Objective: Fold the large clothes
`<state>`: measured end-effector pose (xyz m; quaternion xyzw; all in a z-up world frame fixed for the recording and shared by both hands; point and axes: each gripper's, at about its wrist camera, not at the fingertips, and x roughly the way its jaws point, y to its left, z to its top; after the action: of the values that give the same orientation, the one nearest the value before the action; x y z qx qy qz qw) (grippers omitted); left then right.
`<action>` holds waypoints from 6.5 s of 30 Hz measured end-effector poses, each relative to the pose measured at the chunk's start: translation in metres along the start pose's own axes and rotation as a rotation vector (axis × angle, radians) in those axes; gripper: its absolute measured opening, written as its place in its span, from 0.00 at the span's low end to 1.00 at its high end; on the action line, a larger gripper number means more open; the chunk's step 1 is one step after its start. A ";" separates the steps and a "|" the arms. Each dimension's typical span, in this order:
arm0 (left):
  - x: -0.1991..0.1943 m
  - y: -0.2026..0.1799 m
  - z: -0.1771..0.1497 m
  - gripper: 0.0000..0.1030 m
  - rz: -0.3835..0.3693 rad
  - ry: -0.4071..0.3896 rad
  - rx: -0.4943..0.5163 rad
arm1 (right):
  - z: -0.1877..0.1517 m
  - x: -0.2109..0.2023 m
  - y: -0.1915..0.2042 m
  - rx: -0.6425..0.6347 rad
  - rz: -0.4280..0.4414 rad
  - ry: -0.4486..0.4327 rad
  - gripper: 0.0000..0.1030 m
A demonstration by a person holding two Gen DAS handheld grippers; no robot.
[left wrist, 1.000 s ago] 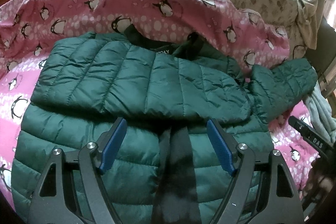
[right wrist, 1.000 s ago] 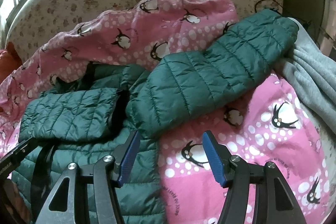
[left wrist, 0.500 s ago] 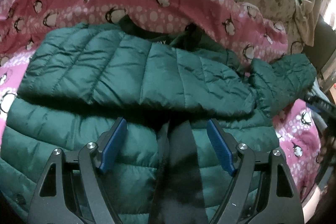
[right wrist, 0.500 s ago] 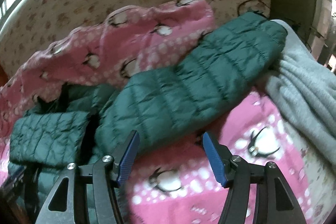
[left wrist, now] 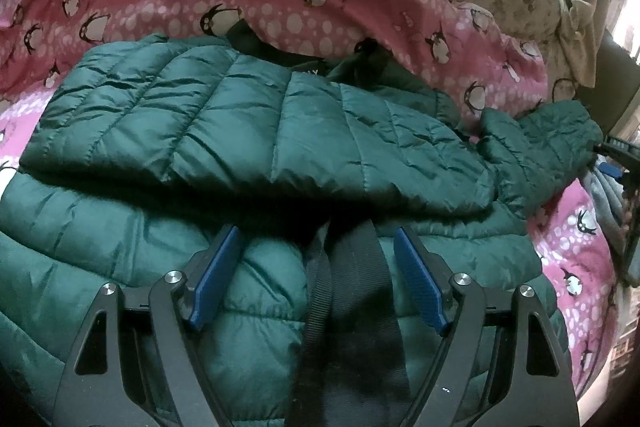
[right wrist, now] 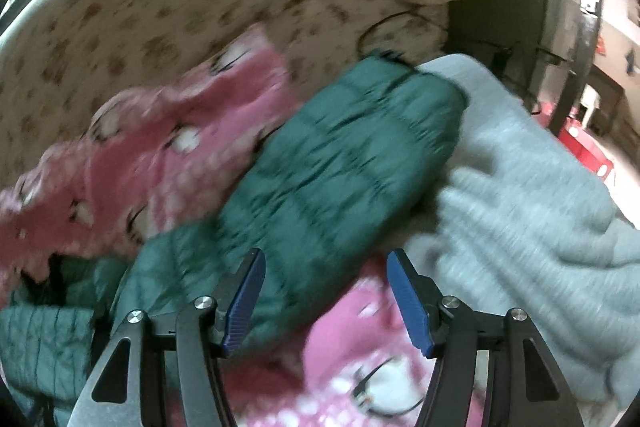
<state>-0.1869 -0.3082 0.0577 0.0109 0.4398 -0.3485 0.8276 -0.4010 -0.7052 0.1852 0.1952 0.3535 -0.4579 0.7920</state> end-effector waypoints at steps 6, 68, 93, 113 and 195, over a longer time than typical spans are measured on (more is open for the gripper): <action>0.003 0.000 -0.003 0.78 -0.009 -0.011 0.008 | 0.036 0.012 -0.043 0.139 -0.032 -0.044 0.63; -0.070 0.092 0.020 0.90 0.140 -0.009 -0.101 | -0.144 -0.055 0.271 -0.329 0.657 0.195 0.10; -0.002 -0.022 0.062 0.90 -0.021 0.072 -0.105 | -0.121 -0.098 0.148 -0.259 0.632 0.171 0.51; -0.069 0.058 0.102 0.17 0.135 -0.086 -0.027 | -0.102 -0.077 0.128 -0.120 0.542 0.156 0.51; 0.019 0.163 0.095 0.82 0.315 -0.017 -0.133 | -0.129 -0.040 0.278 -0.435 0.341 0.083 0.55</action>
<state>-0.0158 -0.2260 0.0546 0.0222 0.4477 -0.1848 0.8746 -0.2236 -0.4597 0.1242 0.0958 0.4377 -0.2229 0.8658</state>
